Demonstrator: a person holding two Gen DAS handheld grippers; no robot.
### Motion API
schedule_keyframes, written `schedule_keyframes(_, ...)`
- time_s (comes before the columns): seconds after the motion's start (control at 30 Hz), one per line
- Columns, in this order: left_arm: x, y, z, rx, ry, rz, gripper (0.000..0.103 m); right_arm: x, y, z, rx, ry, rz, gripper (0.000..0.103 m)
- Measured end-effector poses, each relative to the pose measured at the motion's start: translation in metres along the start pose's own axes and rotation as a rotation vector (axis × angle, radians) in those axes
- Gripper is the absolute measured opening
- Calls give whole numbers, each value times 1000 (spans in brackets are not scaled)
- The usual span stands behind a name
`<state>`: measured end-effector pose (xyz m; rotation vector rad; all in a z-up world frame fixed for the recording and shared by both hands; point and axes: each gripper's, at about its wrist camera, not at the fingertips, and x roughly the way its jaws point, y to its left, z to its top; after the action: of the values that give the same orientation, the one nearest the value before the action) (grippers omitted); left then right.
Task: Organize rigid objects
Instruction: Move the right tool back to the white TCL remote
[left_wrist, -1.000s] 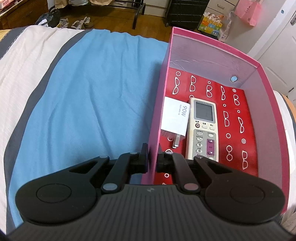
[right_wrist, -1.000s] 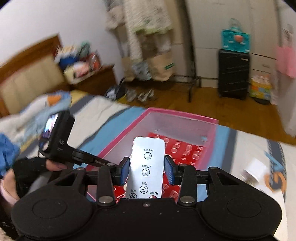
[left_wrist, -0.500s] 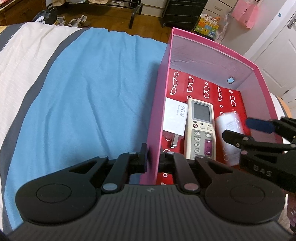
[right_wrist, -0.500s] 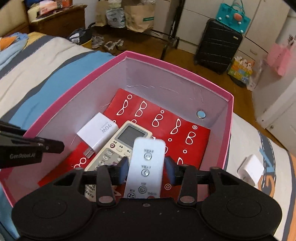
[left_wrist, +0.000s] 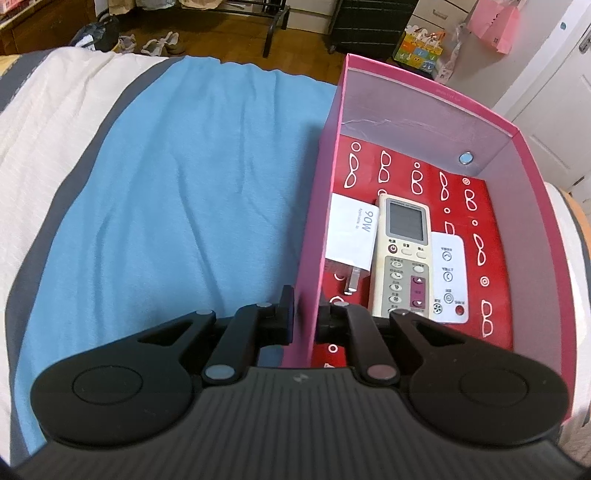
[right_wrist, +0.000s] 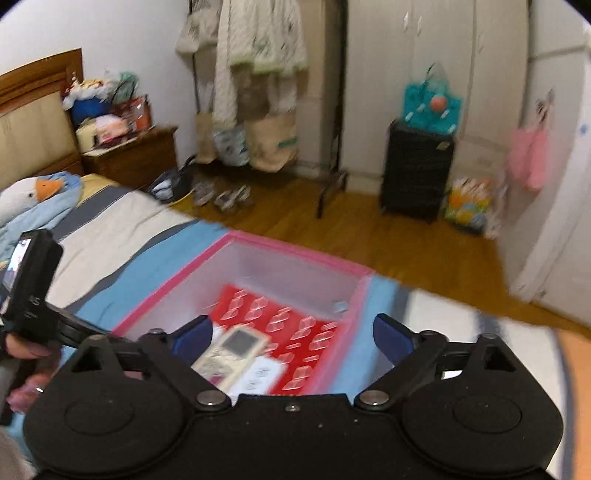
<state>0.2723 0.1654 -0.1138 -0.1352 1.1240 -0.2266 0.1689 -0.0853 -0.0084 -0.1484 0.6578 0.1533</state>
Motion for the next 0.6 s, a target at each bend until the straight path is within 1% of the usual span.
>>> schedule_keyframes(0.13,-1,2,0,-5,10,0,11,-21,-30,-9,-54,-42,-66,96)
schedule_keyframes(0.23,-1,7,1,-29,19,-17,12,-34,-57,-17,-46,-88,-71,98)
schedule_keyframes(0.27,0,8,1,-35,23,-21,12,-34,-66,-20,-43,-67,-53,98)
schedule_keyframes(0.3,-1,8,1,-35,28,-21,12,-29,-78,-20,-18,-2,-17,98)
schedule_keyframes(0.33,-2,7,2,-30,32,-17,12,-23,-92,-23,48,48,25,96)
schedule_keyframes(0.37,-3,6,1,-24,33,-13,12,-17,-105,-29,122,74,43,95)
schedule_keyframes(0.43,-5,3,0,-9,31,-3,12,-3,-126,-46,230,115,58,94)
schedule_keyframes(0.5,-7,2,-1,5,28,5,12,13,-140,-69,321,161,39,90)
schedule_keyframes(0.53,-8,1,-2,9,27,8,12,22,-144,-79,362,196,38,85)
schedule_keyframes(0.6,-9,0,-2,15,23,14,12,37,-146,-95,392,261,40,80)
